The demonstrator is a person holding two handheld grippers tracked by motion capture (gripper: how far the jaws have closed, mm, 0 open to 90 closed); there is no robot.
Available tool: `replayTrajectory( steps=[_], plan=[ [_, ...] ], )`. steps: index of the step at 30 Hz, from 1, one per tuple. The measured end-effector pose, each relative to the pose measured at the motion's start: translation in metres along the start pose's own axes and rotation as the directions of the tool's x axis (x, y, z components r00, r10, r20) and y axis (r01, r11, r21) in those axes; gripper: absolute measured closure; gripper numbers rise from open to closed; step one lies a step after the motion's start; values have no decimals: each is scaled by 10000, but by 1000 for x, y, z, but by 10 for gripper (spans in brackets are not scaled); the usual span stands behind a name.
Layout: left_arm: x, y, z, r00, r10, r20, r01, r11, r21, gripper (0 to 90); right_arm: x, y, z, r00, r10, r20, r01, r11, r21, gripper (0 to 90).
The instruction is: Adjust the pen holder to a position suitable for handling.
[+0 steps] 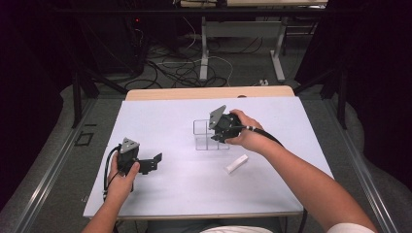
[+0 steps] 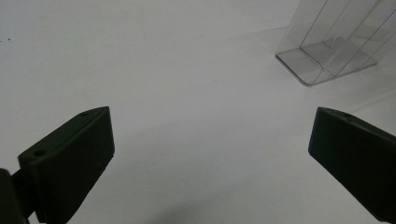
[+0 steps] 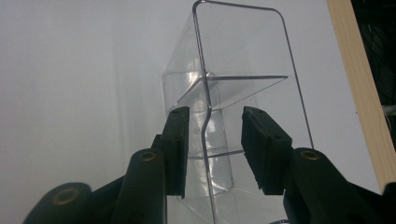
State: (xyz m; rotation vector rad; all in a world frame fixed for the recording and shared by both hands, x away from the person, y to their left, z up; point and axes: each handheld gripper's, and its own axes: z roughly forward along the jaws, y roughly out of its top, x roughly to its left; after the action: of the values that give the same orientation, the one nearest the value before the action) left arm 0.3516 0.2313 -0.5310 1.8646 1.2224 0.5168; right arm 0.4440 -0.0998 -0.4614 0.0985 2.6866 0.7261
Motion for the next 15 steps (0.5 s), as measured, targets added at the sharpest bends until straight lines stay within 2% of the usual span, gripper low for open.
replayTrajectory(
  steps=[1, 8, 13, 15],
  plan=[
    [-1, 0, 0, 9999, -97, 29, 97, 10000, 3, 2, 1, -1, -2, 10000, -10, 42, 10, 10000, -80, 585],
    [-1, 0, 0, 10000, -82, 16, 82, 10000, 17, 2, 6, -6, -17, 9993, -45, 377, 58, 9994, -339, 510],
    [-1, -1, 1, 10000, -56, 22, 56, 10000, 19, 2, 8, -10, -26, 9983, -30, 582, 53, 9992, -401, 460],
    [0, -1, 1, 10000, -68, 16, 68, 10000, 41, 2, 8, -12, -29, 9981, -178, 585, 197, 9993, -315, 441]
  ],
)
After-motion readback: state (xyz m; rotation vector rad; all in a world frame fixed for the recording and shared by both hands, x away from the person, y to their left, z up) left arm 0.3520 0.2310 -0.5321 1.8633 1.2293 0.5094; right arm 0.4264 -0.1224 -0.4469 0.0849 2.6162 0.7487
